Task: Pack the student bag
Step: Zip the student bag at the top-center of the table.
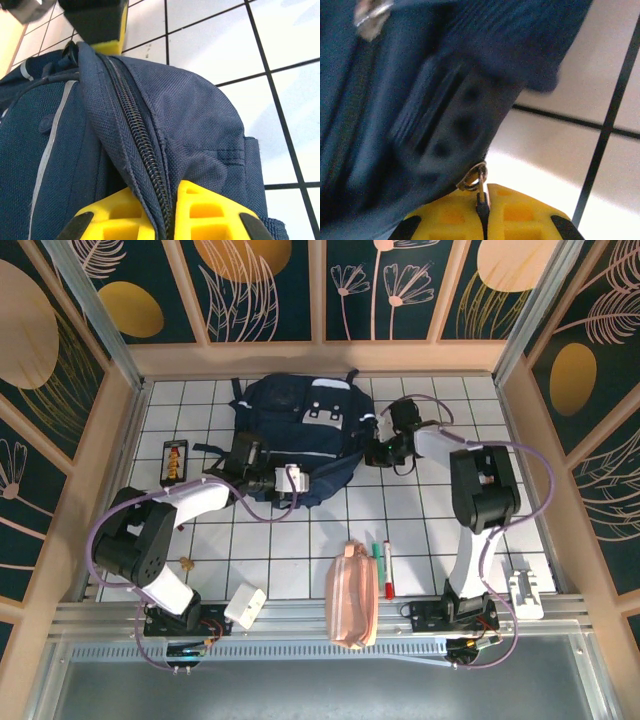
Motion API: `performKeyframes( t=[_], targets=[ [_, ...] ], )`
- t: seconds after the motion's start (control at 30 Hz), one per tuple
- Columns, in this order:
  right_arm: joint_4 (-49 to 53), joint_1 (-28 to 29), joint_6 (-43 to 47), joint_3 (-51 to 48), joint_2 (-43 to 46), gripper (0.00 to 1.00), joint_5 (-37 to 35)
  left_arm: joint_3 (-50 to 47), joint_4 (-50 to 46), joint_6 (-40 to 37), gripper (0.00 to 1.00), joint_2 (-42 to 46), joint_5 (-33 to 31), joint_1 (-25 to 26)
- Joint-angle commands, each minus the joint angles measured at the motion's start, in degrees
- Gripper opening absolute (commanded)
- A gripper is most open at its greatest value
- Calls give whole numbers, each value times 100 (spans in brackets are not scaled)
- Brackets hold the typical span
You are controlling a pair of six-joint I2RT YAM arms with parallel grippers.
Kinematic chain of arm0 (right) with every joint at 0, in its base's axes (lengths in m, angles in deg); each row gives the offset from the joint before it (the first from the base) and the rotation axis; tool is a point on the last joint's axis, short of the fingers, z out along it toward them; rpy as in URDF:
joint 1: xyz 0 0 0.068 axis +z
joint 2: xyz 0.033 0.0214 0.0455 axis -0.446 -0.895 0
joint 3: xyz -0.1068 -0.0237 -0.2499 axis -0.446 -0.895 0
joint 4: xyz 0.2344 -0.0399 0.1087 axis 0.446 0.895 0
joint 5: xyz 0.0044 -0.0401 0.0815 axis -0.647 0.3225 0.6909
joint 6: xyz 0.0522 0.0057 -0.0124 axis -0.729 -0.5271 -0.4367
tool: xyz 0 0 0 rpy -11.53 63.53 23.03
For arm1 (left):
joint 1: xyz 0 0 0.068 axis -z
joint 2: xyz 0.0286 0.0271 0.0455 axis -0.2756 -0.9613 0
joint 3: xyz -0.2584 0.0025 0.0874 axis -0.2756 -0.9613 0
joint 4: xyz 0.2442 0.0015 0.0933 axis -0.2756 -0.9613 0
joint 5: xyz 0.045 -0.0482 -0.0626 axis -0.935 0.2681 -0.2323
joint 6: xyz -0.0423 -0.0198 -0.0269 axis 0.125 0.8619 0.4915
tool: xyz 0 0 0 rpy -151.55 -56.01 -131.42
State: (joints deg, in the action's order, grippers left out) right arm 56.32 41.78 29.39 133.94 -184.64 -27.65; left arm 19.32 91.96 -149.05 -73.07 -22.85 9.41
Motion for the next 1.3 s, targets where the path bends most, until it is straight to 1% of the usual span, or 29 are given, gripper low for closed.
performKeyframes(
  t=[0.0, 0.03, 0.1, 0.13, 0.23, 0.27, 0.37, 0.4, 0.43, 0.47, 0.53, 0.57, 0.63, 0.7, 0.73, 0.77, 0.83, 0.87, 0.9, 0.93, 1.0, 1.07, 1.1, 1.17, 1.27],
  targets=[
    [-423, -339, -469, 711, -584, 0, -502, -133, -136, -517, 0, 275, 647, -76],
    [-427, -338, -547, 939, -809, 0, -485, -120, -161, -570, 0, 283, 664, -87],
    [-360, -358, -778, 1259, -1106, 0, -722, -128, -171, -601, 0, 322, 656, -93],
    [-306, -368, -831, 1433, -1230, 0, -697, -131, -188, -608, 0, 341, 654, -97],
    [-356, -410, -896, 1592, -1344, 0, -1023, -168, -149, -563, 0, 422, 727, -115],
    [-360, -431, -877, 1606, -1353, 2, -1004, -184, -111, -522, 0, 440, 734, -114],
    [-298, -433, -747, 1533, -1121, 18, -994, -201, 223, -109, 0, 400, 743, -115],
    [-236, -407, -704, 1435, -946, 26, -1137, -192, 436, 181, 21, 381, 717, -115],
    [-220, -388, -665, 1318, -727, 30, -1242, -173, 583, 431, 33, 372, 716, -117],
    [-233, -394, -616, 1117, -468, 34, -1294, -110, 615, 588, 39, 376, 747, -115],
    [-197, -395, -580, 757, 52, 38, -1624, 43, 670, 908, 52, 414, 832, -115],
    [-150, -395, -481, 558, 333, 39, -1794, 127, 711, 1089, 56, 460, 897, -115],
    [-49, -379, -373, 267, 859, 40, -2248, 296, 632, 1340, 56, 565, 1017, -115],
    [-63, -347, -225, -6, 1313, 40, -2422, 470, 484, 1742, 56, 731, 1093, -115],
    [-128, -309, -65, -96, 1505, 40, -2346, 532, 458, 1988, 55, 815, 1080, -115],
    [-282, -248, 313, -193, 1675, 39, -2016, 584, 493, 2399, 56, 905, 995, -116],
    [-734, -143, 1459, -423, 1878, 39, -905, 693, 528, 3232, 64, 995, 525, -119],
    [-1089, -64, 2125, -588, 1935, 38, -429, 829, 428, 3530, 65, 975, 70, -117],
    [-1396, -15, 2875, -728, 1957, 38, 27, 1068, 85, 3448, 60, 883, -312, -119],
    [-1584, 8, 3497, -797, 1916, 38, 378, 1315, -393, 3006, 56, 753, -529, -115],
    [-1848, -5, 4793, -750, 1653, 38, 1065, 1873, -1551, 1655, 57, 308, -800, -115],
    [-1738, -9, 5885, -448, 1241, 38, 1381, 2192, -1973, 836, 59, -150, -1308, -123],
    [-1681, -4, 6170, -208, 973, 38, 1354, 2313, -2121, 474, 59, -354, -1472, -124],
    [-1649, -8, 6273, 283, 473, 37, 1172, 2510, -2367, 30, 59, -730, -1517, -133],
    [-1568, 0, 6403, 808, -106, 37, 944, 2575, -2311, 4, 59, -953, -1460, -150]
  ],
)
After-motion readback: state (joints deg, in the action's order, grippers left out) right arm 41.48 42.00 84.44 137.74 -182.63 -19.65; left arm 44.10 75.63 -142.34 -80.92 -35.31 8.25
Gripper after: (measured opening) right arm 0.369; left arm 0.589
